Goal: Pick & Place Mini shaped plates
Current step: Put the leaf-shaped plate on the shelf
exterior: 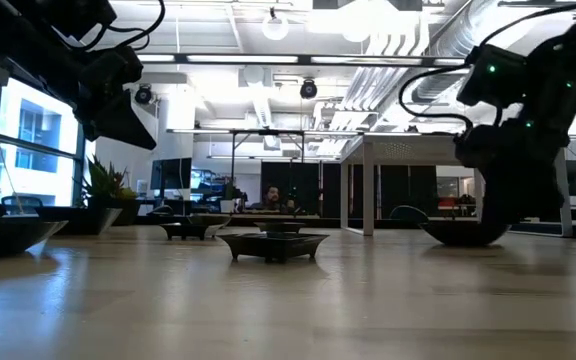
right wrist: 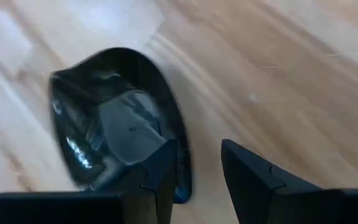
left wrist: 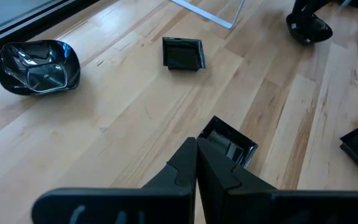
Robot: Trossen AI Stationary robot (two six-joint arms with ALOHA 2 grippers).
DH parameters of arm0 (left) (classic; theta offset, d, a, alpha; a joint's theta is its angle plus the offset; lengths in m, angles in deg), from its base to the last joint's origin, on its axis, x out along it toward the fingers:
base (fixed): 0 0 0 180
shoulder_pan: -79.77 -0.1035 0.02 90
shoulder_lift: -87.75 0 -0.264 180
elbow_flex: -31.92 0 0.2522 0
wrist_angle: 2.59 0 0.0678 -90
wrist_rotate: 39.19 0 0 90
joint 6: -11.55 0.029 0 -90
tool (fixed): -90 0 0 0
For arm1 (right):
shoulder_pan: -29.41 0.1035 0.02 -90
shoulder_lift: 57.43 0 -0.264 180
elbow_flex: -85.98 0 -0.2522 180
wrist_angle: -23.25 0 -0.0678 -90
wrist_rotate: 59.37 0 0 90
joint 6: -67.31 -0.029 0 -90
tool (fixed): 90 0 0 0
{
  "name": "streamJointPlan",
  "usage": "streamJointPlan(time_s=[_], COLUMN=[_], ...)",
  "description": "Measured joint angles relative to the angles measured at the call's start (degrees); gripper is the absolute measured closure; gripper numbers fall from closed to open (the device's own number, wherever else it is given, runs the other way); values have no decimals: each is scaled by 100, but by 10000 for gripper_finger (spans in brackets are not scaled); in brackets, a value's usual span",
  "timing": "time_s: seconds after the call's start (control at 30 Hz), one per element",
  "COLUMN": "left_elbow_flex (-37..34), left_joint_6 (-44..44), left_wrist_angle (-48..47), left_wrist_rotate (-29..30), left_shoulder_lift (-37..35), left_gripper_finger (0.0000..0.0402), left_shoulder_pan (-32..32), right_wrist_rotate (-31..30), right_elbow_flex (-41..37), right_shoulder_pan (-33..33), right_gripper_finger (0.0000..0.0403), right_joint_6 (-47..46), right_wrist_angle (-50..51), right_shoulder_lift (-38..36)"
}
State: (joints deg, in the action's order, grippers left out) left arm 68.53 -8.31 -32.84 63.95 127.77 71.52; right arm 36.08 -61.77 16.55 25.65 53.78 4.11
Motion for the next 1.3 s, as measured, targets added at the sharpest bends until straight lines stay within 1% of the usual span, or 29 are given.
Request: streamJointPlan(time_s=[0.1, 0.17, 0.43, 0.5, 0.63, 0.8, 0.93, 1.07, 1.2, 1.3], left_elbow_flex=[0, 0, 0, 0, 0, 0, 0, 0, 0, 0], left_joint_6=[5, 5, -10, -10, -10, -12, -12, -12, -8, -5], left_wrist_angle=[0, 0, -2, -2, -2, -4, -4, -4, -2, -2], left_wrist_rotate=[-2, -11, -11, -11, -9, -9, -10, -9, -7, -7], left_shoulder_lift=[-1, -1, -1, -1, -1, -1, -1, -1, -1, 0], left_gripper_finger=[401, 401, 401, 401, 401, 401, 401, 401, 401, 401], left_shoulder_pan=[0, 0, 0, 0, 0, 0, 0, 0, 0, 0], right_wrist_rotate=[122, 132, 338, 431, 684, 1063, 1347, 1446, 1255, 897], right_elbow_flex=[-123, -182, -185, -185, -149, 151, 770, 1873, 3105, 3915], right_shoulder_pan=[6, 13, 13, 13, 13, 15, 13, 13, -157, -633], right_gripper_finger=[285, 296, 381, 396, 393, 388, 393, 392, 387, 387], right_joint_6=[-143, -226, -211, -269, -371, -565, -612, -514, -20, 453], right_wrist_angle=[-229, -302, -450, -543, -614, -556, -155, 924, 2162, 3130], right_shoulder_lift=[0, -1, -2, -17, -136, -475, -805, -938, -873, -686])
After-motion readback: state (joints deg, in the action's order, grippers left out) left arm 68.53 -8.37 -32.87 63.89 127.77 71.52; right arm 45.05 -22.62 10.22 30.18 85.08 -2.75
